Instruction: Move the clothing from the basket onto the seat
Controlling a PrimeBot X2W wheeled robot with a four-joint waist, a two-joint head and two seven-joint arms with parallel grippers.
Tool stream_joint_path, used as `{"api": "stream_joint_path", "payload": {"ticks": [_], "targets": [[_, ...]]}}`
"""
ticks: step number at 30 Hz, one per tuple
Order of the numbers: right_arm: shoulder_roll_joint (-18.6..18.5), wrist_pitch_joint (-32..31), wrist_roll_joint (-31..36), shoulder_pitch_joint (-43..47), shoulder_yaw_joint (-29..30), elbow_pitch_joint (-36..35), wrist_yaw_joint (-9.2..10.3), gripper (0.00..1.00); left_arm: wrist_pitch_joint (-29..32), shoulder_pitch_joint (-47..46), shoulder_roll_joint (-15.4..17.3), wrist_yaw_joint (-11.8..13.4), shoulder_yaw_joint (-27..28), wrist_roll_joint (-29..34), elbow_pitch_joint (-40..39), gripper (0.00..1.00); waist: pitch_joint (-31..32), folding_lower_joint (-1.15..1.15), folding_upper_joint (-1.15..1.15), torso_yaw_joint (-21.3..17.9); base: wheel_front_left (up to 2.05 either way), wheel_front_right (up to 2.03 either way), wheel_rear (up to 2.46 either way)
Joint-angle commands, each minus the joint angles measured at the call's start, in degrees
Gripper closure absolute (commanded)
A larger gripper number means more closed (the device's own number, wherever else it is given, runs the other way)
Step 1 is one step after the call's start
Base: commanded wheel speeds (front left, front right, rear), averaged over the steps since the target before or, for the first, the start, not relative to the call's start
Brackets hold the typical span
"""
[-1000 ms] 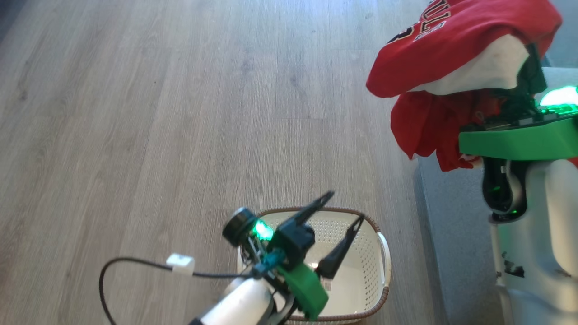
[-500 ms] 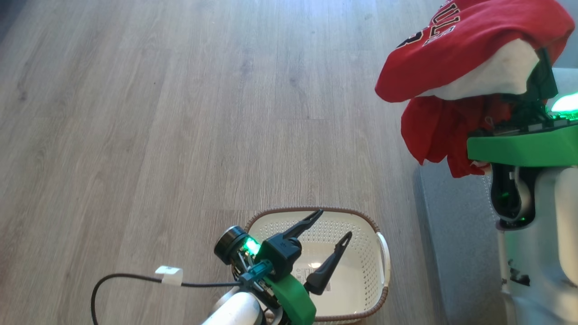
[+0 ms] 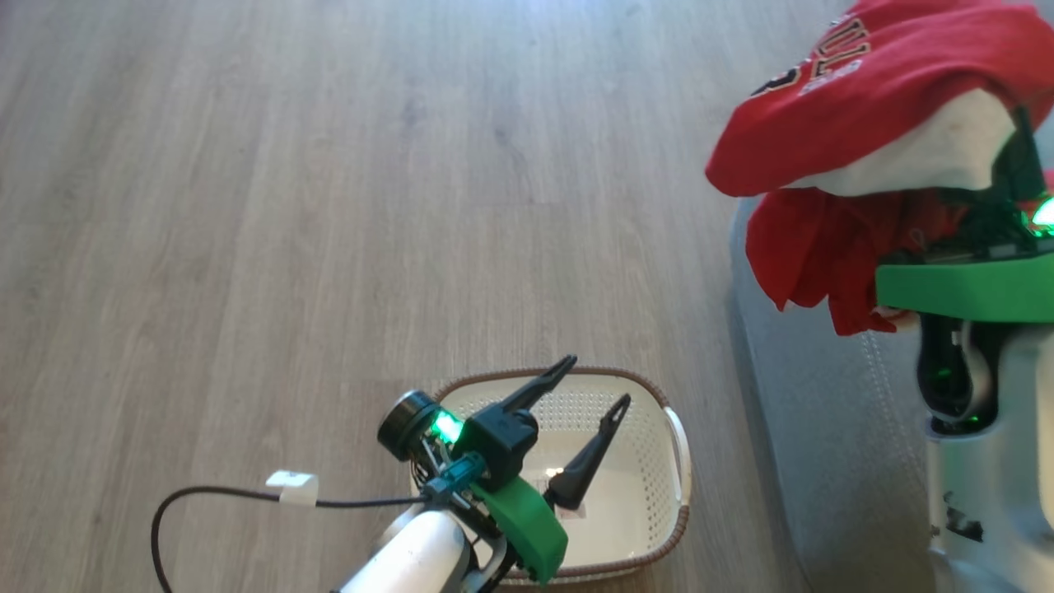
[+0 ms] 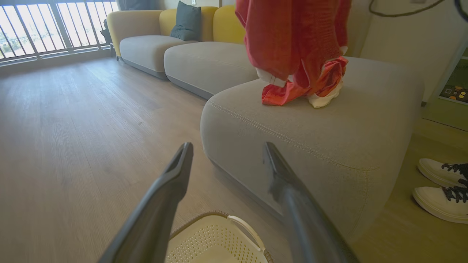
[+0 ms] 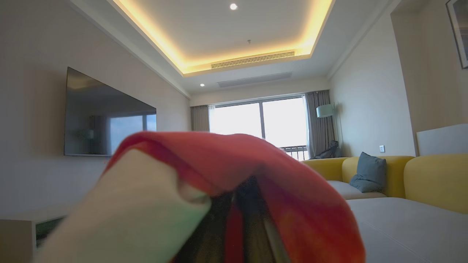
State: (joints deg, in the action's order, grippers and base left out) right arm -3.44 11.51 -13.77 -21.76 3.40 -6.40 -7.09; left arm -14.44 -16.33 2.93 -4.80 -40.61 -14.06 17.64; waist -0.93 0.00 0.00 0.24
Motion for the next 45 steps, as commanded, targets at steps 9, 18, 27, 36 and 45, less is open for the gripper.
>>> {"api": "stream_joint_path", "payload": {"ticks": [9, 18, 27, 36, 45], "targets": [[0.6, -0.3, 1.6, -0.3, 1.1, -3.8, -0.40, 1.00, -0.6, -4.2, 0.0, 0.2, 2.0, 0.1, -2.5, 0.00, -2.6, 0.00, 0.00, -5.0, 0.00, 0.00, 0.00], [0.6, -0.2, 4.0, 1.0, 3.7, -5.6, -0.40, 1.00, -0.6, -4.6, 0.0, -0.2, 1.8, 0.0, -2.1, 0.00, -3.9, 0.00, 0.00, -10.7, 0.00, 0.00, 0.00], [0.6, 0.5, 3.3, 3.5, 6.9, -6.0, -0.40, 1.00, -0.6, -5.1, 0.0, -0.2, 1.7, 0.3, -2.2, 0.00, -5.0, 0.00, 0.00, -17.4, 0.00, 0.00, 0.00], [0.6, 1.3, 2.7, 5.5, 10.4, -7.0, -0.40, 1.00, -0.6, -5.7, 0.0, -0.3, 1.6, 0.5, -2.3, 0.00, -6.3, 0.00, 0.00, -21.6, 0.00, 0.00, 0.00], [0.6, 1.9, 1.3, 7.5, 15.2, -7.3, -0.40, 1.00, -0.6, -5.4, 0.0, -0.2, 1.8, 0.3, -2.4, 0.00, -6.3, 0.00, 0.00, -24.6, 0.00, 0.00, 0.00]]}}
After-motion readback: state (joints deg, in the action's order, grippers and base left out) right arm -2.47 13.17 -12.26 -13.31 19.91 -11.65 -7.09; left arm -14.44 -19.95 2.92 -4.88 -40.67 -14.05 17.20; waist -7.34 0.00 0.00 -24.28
